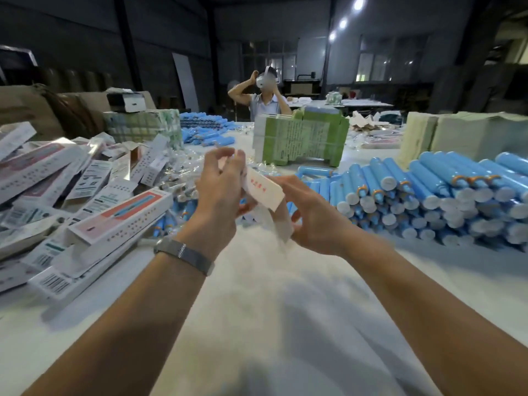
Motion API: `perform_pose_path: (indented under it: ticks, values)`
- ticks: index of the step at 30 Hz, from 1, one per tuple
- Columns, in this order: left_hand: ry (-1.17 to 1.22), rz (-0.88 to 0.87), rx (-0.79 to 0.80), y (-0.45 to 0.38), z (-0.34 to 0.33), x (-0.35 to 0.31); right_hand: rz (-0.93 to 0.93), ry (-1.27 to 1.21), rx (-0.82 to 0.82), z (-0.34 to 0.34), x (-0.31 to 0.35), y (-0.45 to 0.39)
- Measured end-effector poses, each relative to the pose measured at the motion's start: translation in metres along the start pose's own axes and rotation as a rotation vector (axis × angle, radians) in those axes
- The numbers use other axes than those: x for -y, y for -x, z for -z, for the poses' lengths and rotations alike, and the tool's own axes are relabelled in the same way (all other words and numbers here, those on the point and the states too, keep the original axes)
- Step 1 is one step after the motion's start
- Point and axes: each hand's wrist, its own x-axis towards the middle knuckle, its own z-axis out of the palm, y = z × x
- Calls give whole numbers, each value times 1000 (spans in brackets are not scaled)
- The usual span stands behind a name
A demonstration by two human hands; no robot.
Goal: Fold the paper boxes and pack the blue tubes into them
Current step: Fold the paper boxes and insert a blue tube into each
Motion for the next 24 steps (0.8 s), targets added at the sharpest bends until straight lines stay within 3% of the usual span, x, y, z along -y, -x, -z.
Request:
perform_pose_path:
  ticks: [3,6,7,9,11,13,15,18,20,22,24]
  values:
    - [200,257,83,9,-15,17,137,-122,-79,4,-4,1]
    - [116,367,173,12,-15,38,32,-325,-102,3,-3,3]
    - [5,341,132,12,-14,45,-30,-330,-104,3,-4,4]
    - [-206,91,74,12,-9,57,-111,-206,-148,3,-11,9]
    - [-108,-192,204,19,-3,66,-106,6,-224,1,-14,12]
    - [42,-239,436,30,-5,73,-83,114,-281,-4,-15,13]
    - [25,-301,510,37,-8,79,-105,82,-172,-7,-14,12]
    - [67,-297,383,34,-10,83,-185,-104,98,4,-19,14]
    - [53,-323,306,29,-7,81,-208,-253,160,18,-28,15]
    - [59,-352,276,27,-4,77,-242,-270,70,26,-34,13]
    - [131,-337,259,27,-2,74,-300,32,-72,26,-41,11]
